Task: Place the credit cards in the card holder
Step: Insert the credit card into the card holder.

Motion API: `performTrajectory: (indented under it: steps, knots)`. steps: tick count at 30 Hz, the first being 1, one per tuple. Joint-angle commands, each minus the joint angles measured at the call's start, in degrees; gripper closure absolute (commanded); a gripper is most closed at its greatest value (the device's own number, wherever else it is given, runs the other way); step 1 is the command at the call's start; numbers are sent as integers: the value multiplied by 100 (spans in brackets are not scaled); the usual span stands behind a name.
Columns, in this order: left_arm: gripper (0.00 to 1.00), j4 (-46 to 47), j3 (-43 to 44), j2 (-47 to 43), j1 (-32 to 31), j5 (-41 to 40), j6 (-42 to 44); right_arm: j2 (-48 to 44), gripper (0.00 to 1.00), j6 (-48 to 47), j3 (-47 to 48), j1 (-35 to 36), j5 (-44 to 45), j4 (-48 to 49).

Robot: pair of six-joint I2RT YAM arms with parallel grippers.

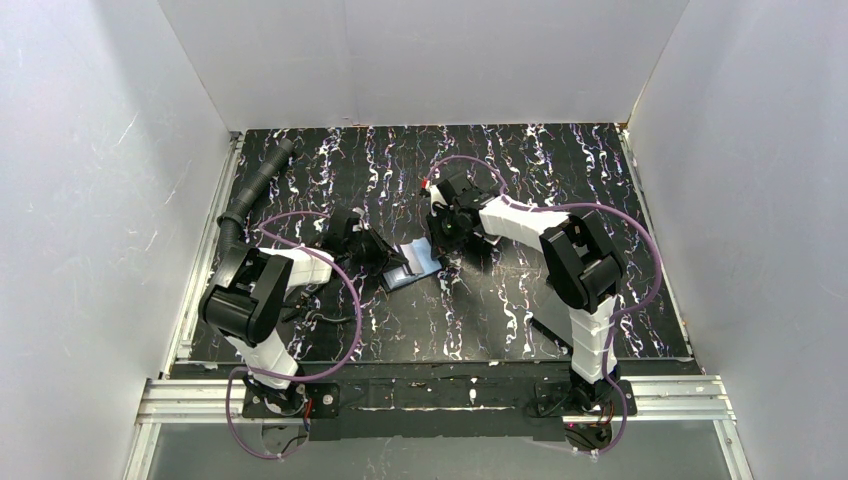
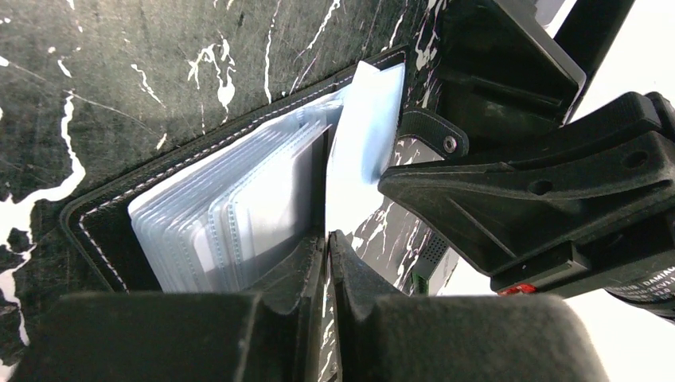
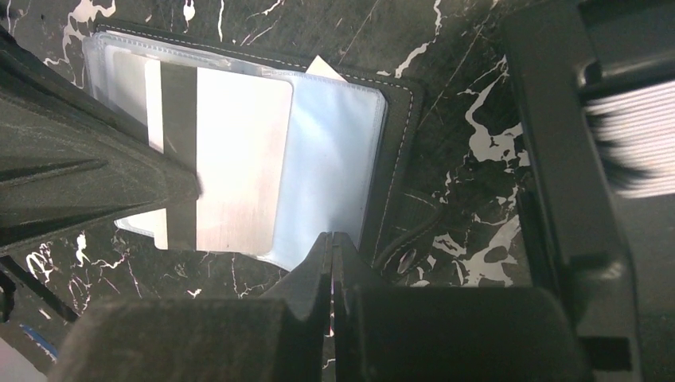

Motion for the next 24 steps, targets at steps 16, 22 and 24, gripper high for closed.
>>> performTrajectory:
  steps: [16,22,24]
  knots:
    - [51,-3002,1223,-13,-319,-682,962,89,88,-242,598,-8,690,-726]
    - [54,-3434,1569,221,-448,-943,1025,102,89,-127,435,-9,321,-474]
    - [56,-3464,1658,320,-494,-1008,987,98,90,-60,369,-7,145,-376]
